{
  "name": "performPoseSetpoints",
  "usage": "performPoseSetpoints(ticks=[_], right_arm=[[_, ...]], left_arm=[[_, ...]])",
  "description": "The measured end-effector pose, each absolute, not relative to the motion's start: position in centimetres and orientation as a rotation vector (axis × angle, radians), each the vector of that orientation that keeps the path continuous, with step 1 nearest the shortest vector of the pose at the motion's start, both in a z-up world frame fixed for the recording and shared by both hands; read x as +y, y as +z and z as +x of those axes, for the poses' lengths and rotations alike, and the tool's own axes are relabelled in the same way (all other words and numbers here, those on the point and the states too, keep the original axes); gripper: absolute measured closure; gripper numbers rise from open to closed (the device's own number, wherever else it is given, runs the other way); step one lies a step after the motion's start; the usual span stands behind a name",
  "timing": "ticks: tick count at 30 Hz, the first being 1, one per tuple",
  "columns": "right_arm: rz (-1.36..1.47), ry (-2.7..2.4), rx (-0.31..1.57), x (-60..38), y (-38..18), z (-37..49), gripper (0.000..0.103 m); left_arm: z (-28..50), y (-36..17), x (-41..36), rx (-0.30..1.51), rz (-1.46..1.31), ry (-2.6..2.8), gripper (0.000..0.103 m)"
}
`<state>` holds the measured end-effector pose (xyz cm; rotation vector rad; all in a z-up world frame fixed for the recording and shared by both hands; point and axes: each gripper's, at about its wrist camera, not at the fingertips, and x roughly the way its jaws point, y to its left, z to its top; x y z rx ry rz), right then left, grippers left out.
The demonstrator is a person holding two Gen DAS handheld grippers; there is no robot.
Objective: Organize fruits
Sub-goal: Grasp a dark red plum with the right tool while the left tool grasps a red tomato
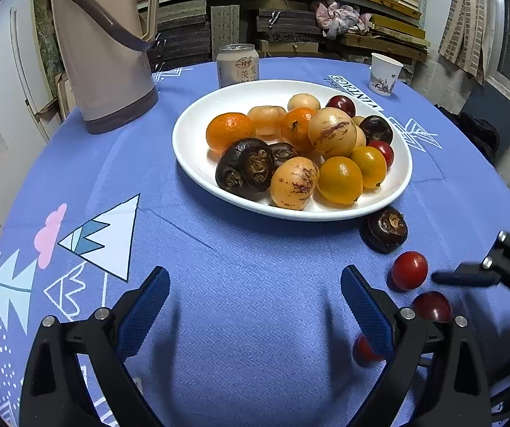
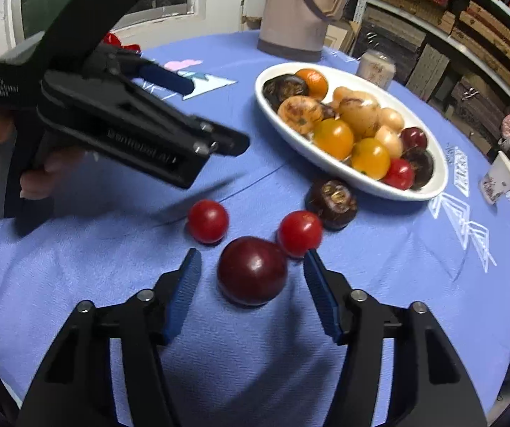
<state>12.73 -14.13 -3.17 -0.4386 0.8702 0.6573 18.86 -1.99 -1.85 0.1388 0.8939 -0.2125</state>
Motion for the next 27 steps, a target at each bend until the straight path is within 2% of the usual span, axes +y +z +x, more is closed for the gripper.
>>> performPoseSetpoints(ticks=[2, 17, 27], right_arm=[[-0.440, 0.661, 0.892, -14.0, -3.6, 12.8, 0.064], [-0.213, 0.594, 0.846, -20.1, -0.9, 14.7, 0.064], [-0.230, 0.581, 0.891, -19.6, -2.0, 15.5, 0.064]], left_arm=[[18.8, -1.9, -2.0, 0.898, 0.134, -0.215, 0.006], [17.5, -2.1, -3.4, 0.923, 0.161, -0.347, 0.006], [14.7, -3.3, -7.0, 0.903, 0.301, -0.480, 0.006]])
